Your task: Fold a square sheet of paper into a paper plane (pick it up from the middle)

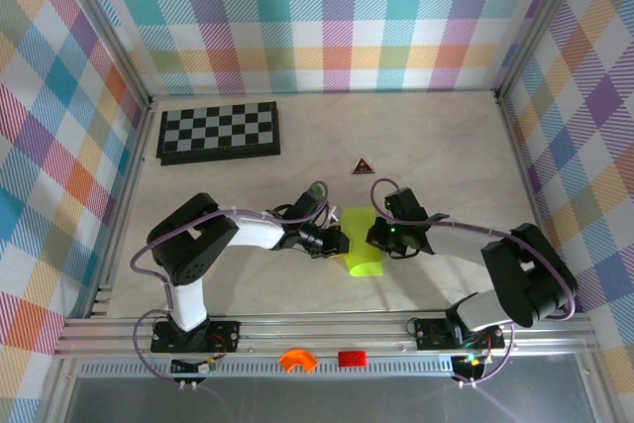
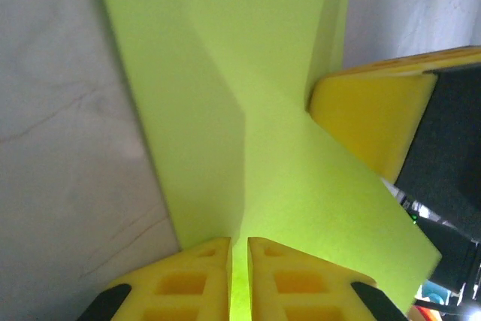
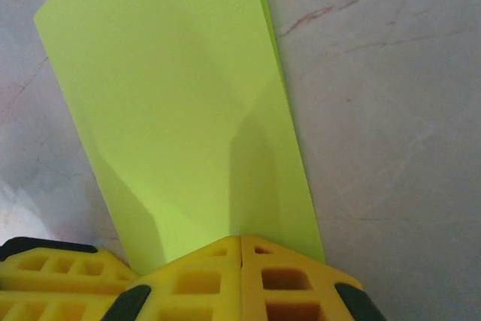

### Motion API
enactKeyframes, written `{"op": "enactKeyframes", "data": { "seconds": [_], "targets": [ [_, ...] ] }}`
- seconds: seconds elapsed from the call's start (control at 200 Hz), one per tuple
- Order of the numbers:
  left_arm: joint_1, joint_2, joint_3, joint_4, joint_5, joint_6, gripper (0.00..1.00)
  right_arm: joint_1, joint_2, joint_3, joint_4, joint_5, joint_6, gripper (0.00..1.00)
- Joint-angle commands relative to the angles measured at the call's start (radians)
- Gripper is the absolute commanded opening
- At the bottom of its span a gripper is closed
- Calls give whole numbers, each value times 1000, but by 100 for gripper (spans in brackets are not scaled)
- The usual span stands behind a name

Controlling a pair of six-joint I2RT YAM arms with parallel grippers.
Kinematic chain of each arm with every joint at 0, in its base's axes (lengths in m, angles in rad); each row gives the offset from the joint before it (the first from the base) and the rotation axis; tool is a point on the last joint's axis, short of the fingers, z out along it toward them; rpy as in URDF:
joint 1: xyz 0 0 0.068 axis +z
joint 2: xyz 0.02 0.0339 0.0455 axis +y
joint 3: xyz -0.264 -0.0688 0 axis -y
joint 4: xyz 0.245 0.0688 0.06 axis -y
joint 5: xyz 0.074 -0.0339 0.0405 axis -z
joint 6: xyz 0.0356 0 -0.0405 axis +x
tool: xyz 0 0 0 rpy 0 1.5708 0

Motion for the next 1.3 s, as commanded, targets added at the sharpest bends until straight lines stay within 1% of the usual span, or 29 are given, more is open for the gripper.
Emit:
{"op": "enactKeyframes", "data": {
  "seconds": [0.0,0.13,0.29,0.375,0.44,0.51,0.555,0.61,0.77,0.86,0.905,0.98,1.095,1.21,1.295],
  "targets": [
    [-8,-34,-87,-152,-31,32,13,-9,14,-39,-94,61,14,0],
    [-8,-99,-77,-172,-60,23,10,-9,23,-46,-69,46,26,0],
    [-8,-134,13,-153,-54,-28,7,-9,27,-54,-48,34,36,0],
    [-8,-141,50,-133,-65,-54,4,-9,30,-56,-46,29,37,0],
    [-8,-126,84,-128,-70,-58,2,-9,28,-59,-46,30,40,0],
    [-9,-84,126,-131,-39,-67,0,-9,27,-65,-45,33,43,0],
    [-13,-58,140,-122,-25,-80,0,-9,22,-68,-44,35,45,0],
    [-17,-34,142,-119,-34,-92,0,-8,18,-74,-42,39,46,0],
    [-34,11,92,-55,-17,-117,0,-9,7,-82,-38,44,51,0],
    [-41,17,48,-41,-25,-126,0,-8,10,-78,-46,49,48,0],
    [-39,13,27,-54,-26,-121,0,-9,11,-78,-43,49,51,0],
    [-39,-2,7,-127,-43,-74,0,-10,10,-78,-44,49,51,0],
    [-38,-26,-54,-193,-79,-22,0,-9,5,-86,-37,52,55,0],
    [-39,-63,-115,-198,-101,-11,0,-9,10,-85,-34,49,55,0],
    [-39,-108,-126,-183,-108,-21,0,-9,17,-82,-30,44,52,0]
  ]
}}
